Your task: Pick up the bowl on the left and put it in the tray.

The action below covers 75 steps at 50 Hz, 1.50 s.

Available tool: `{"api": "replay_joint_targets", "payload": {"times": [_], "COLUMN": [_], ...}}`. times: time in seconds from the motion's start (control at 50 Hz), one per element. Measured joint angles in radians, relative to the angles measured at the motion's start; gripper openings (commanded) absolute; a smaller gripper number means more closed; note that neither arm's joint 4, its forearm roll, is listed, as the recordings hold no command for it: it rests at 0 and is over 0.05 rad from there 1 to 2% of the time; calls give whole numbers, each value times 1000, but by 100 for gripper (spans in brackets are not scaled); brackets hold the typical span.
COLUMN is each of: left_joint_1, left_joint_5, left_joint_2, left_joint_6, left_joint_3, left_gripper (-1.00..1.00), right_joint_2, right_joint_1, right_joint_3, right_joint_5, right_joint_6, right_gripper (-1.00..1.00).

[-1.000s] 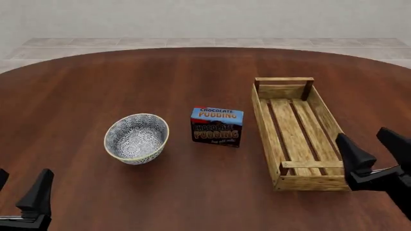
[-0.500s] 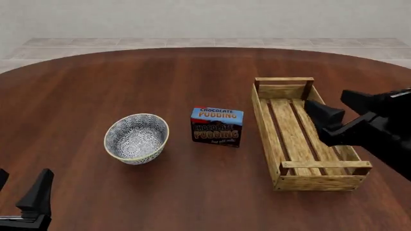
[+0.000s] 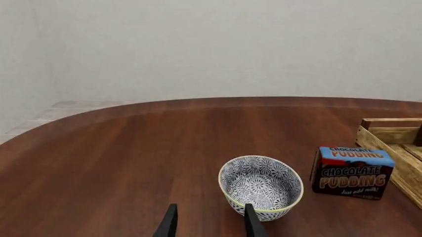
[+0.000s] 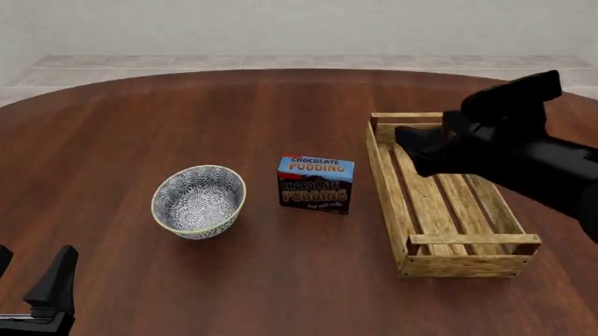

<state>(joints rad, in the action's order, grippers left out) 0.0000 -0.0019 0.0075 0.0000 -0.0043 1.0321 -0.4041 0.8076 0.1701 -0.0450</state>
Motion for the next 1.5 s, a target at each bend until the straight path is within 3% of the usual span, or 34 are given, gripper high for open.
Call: {"api": "replay_joint_targets", "payload": {"times": [0.88, 1.5], "left_joint_1": [0, 0], "left_joint_5": [0, 0], "left_joint_2": [0, 0], "left_joint_6": [0, 0], "left_joint_3": [0, 0], "left_gripper": [100, 100], "right_joint_2": [342, 559], "right_joint_1": [-239, -321], "right_joint_3": [253, 340], "right_joint_5": [43, -40], "right_joint_6": [103, 182], "right_gripper": [100, 100]}}
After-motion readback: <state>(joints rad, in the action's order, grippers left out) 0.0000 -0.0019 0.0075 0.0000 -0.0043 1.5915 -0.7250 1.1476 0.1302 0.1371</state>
